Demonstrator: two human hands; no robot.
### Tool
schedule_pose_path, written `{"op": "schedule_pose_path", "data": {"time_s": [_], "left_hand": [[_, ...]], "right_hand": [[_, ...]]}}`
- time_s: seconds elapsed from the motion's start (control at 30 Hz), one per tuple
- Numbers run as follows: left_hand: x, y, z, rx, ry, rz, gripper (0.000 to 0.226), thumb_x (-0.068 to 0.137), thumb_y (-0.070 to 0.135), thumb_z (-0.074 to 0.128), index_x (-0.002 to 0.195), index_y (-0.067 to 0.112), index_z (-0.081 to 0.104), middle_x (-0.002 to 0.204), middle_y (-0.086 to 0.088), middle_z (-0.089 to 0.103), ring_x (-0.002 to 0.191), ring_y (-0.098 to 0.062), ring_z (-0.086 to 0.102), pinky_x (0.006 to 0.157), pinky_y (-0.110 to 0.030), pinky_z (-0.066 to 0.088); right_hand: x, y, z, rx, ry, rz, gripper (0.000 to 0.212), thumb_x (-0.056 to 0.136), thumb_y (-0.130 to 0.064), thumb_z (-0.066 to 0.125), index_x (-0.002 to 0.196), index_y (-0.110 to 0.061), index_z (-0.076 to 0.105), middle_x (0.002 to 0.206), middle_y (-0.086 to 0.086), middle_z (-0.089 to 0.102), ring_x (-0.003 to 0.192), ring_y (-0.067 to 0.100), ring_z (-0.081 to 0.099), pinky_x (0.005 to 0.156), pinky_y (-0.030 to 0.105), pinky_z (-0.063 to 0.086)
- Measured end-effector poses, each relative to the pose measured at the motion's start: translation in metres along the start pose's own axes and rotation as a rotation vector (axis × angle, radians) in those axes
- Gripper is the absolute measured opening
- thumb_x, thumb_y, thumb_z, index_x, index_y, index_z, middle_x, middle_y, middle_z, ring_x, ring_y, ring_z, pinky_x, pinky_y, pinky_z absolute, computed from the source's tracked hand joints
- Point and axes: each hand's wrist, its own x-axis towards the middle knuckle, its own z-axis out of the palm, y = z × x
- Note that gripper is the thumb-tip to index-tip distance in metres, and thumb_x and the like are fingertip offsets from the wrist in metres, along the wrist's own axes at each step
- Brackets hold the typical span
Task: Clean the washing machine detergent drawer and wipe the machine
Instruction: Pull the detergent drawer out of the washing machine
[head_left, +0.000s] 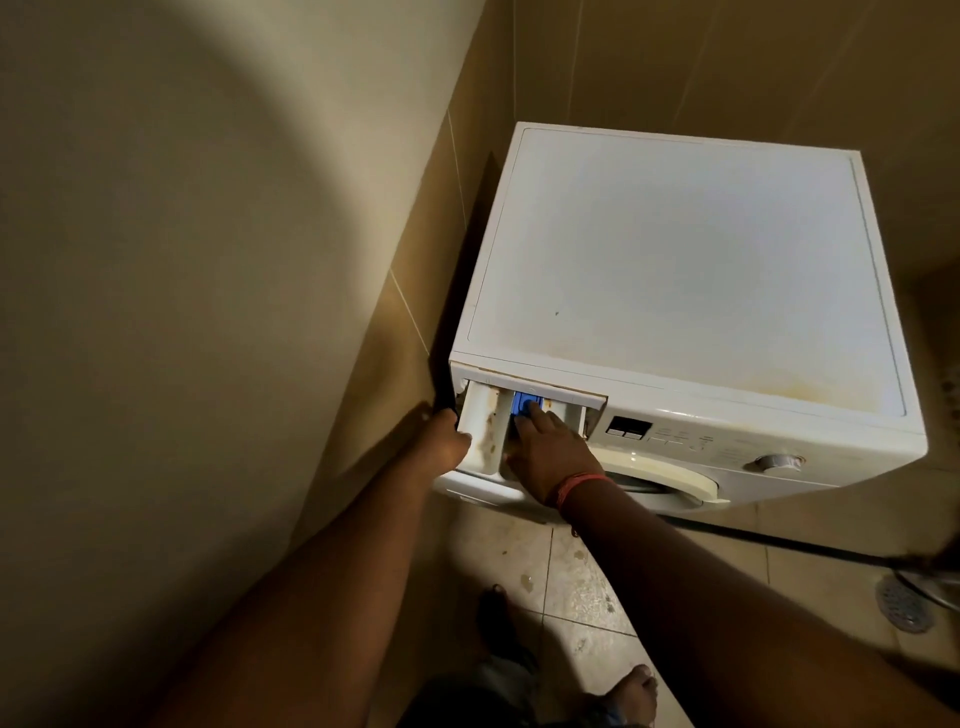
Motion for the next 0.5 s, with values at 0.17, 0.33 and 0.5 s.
{"op": "schedule_pose_path", "data": {"time_s": [0.17,0.33,0.5], "left_hand": [[0.017,-0.005,0.006,0.054,-0.041,0.034,0.043,0.093,0.028,0.06,0.132,0.012,0.052,0.14,-0.01,0.048,0.121,-0.03,0.053,0.098,-0.037,0.048],[0.024,-0.006,0.008,0.074,-0.045,0.057,0.046,0.094,0.021,0.06,0.138,0.016,0.045,0.138,-0.006,0.051,0.12,-0.028,0.054,0.098,-0.036,0.049],[0.027,-0.007,0.012,0.084,-0.007,0.072,0.053,0.092,0.015,0.059,0.14,0.02,0.039,0.129,-0.007,0.054,0.104,-0.021,0.054,0.08,-0.026,0.042]], "right_hand": [[0.009,0.003,0.007,-0.027,0.016,0.004,0.057,0.097,-0.035,0.047,0.148,-0.012,0.035,0.158,0.013,0.026,0.136,0.031,0.04,0.108,0.047,0.041],[0.015,0.0,0.001,-0.04,-0.032,-0.017,0.051,0.095,-0.027,0.053,0.141,-0.008,0.04,0.148,0.013,0.035,0.104,0.032,0.061,0.085,0.041,0.055],[0.021,-0.007,-0.015,-0.117,-0.14,0.011,0.058,0.094,-0.022,0.052,0.145,-0.005,0.031,0.153,0.02,0.027,0.102,0.037,0.064,0.084,0.043,0.053]]}}
